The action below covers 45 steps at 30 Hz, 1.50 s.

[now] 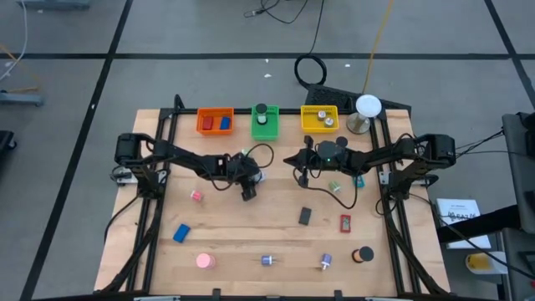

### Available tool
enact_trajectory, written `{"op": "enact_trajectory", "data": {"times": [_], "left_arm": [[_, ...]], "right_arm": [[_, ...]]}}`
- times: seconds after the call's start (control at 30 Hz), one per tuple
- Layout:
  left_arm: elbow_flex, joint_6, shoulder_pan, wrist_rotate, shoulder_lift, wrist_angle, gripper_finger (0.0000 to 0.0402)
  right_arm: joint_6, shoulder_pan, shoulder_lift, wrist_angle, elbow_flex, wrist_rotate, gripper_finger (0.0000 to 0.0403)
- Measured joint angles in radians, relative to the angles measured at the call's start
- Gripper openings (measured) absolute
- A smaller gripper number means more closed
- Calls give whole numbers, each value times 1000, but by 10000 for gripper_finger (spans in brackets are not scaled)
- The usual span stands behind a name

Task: Pick & Place Office items
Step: Put the white digital clock into the orange bin

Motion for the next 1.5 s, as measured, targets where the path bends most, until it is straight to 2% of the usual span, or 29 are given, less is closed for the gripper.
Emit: {"op": "enact_trajectory", "data": {"times": [0.2, 0.33, 0.53, 0.7, 0.83, 0.93, 1.07, 1.17, 1.5], "left_arm": [[-3, -60, 28, -21, -64, -44, 153], [-3, -138, 69, -62, -179, -174, 153], [-2, -255, 154, -182, -408, -372, 153], [-2, -285, 268, -238, -499, -449, 153], [-3, -310, 394, -270, -498, -490, 159], [-1, -298, 484, -266, -464, -453, 161], [-2, -268, 589, -202, -415, -380, 154], [-1, -265, 634, -129, -364, -310, 154], [-2, -288, 727, -88, -167, -162, 155]], "right_arm": [[-4, 0, 0, -4, 0, 0, 1], [-4, 0, 0, -8, 0, 0, 1], [-8, 0, 0, -8, 0, 0, 1], [-8, 0, 0, -8, 0, 0, 1], [-8, 0, 0, -8, 0, 0, 1], [-8, 0, 0, -8, 0, 0, 1], [-8, 0, 0, -7, 0, 0, 0], [-8, 0, 0, -5, 0, 0, 0], [-5, 0, 0, -3, 0, 0, 0]]}}
